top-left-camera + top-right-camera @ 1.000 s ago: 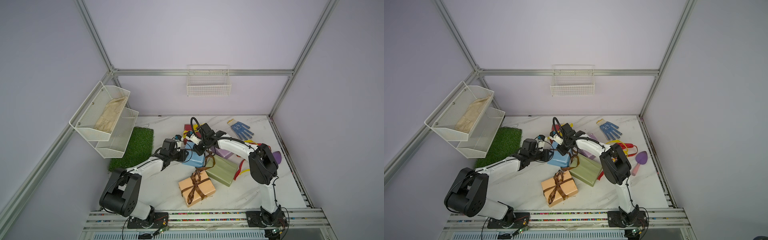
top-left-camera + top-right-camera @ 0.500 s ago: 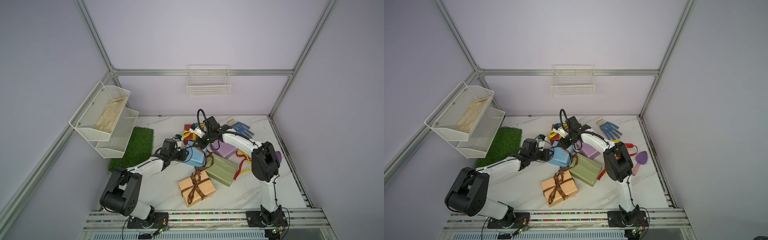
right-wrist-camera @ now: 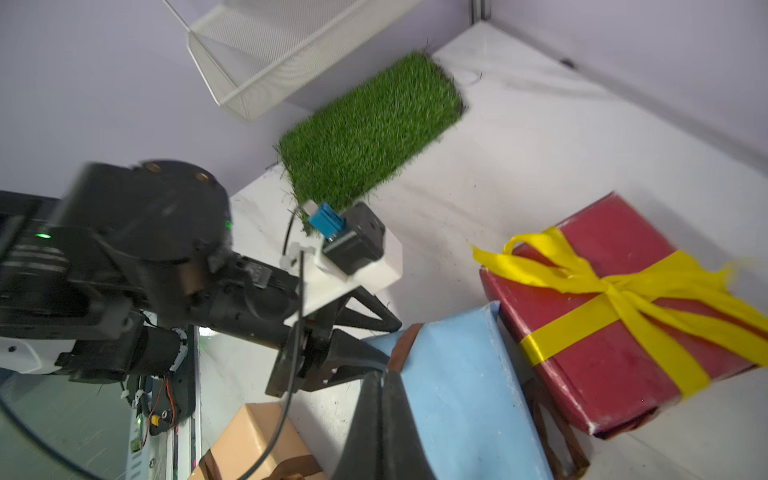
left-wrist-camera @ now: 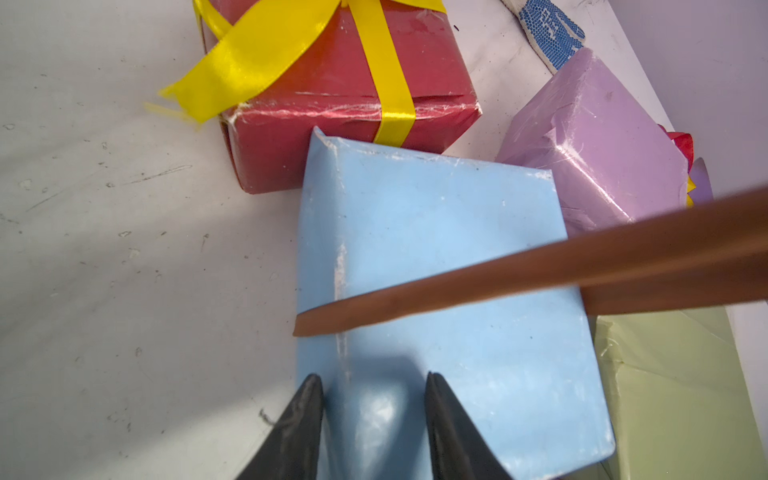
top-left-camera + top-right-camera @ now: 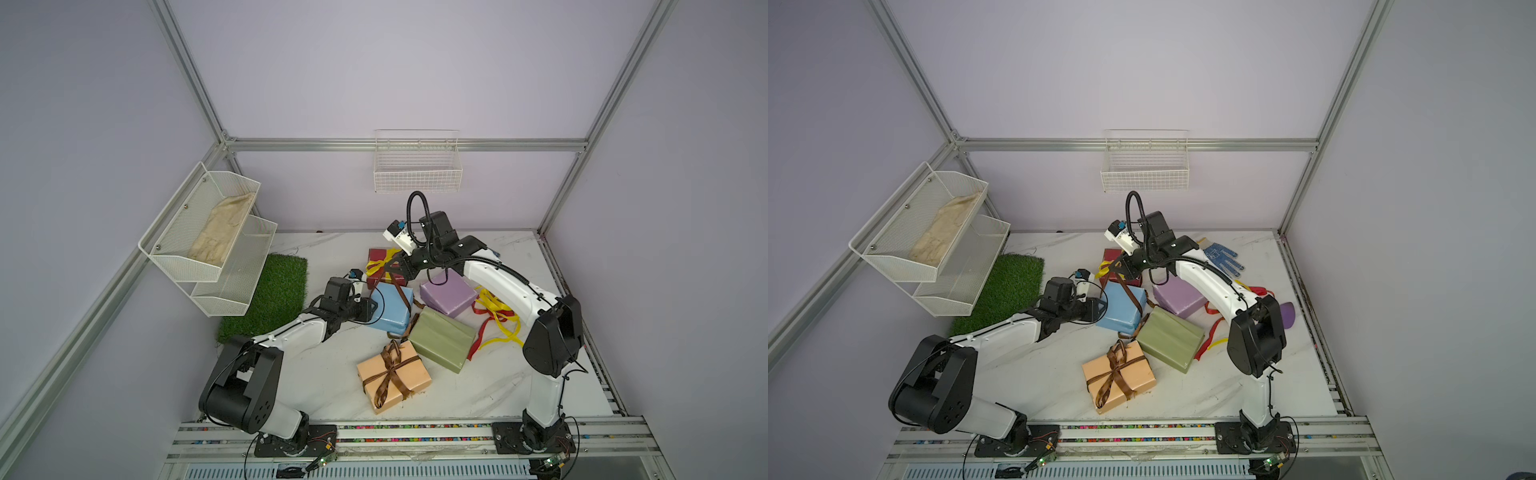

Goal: Untie the ribbon bows on the gift boxes
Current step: Pull the ribbon from the gift box.

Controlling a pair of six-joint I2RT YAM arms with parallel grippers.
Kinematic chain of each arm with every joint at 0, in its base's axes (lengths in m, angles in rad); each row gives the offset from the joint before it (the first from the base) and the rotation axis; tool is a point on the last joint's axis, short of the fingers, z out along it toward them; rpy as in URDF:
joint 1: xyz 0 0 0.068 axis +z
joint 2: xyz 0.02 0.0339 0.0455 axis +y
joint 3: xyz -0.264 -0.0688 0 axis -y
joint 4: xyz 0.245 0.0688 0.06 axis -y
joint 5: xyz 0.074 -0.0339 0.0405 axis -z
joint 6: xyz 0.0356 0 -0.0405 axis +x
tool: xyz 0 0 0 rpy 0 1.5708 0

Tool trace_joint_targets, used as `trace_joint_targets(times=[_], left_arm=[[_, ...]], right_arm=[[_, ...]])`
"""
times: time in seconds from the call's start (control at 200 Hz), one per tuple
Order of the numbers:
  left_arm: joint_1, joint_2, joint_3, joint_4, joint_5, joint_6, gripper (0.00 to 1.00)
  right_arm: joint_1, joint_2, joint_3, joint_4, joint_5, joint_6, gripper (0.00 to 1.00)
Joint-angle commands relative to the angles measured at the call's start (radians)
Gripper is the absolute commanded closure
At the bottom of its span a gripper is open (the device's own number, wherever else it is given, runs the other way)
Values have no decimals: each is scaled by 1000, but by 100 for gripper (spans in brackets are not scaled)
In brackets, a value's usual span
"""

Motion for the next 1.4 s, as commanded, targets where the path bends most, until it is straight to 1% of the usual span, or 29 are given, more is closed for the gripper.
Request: trace_joint_targets(times=[0.0, 0.19, 0.36, 0.475, 0.57, 0.795, 1.09, 1.27, 1.39], left_arm=[[11, -7, -31, -91, -32, 9, 59], [13, -11, -31, -94, -33, 8, 59], [14, -21, -38, -96, -38, 9, 59], [16, -27, -48, -91, -41, 7, 59], [16, -27, -53, -80, -38, 0, 58], [18, -23, -46, -62, -22, -15, 58], [18, -10, -43, -58, -24, -17, 57], [19, 7, -38, -52, -24, -19, 57], [19, 12, -39, -49, -26, -26, 57]], right_arm=[[-8, -117, 54, 151, -25, 18, 100], [-17, -194, 105, 214, 92, 9, 100], [-33, -224, 165, 281, 221, -24, 100], [-33, -236, 229, 313, 278, -29, 100], [-33, -254, 247, 379, 334, -30, 100], [-33, -236, 380, 407, 394, -50, 100], [-32, -233, 533, 441, 462, -147, 100], [-33, -252, 569, 481, 566, -207, 100], [-33, -265, 601, 503, 603, -241, 100]])
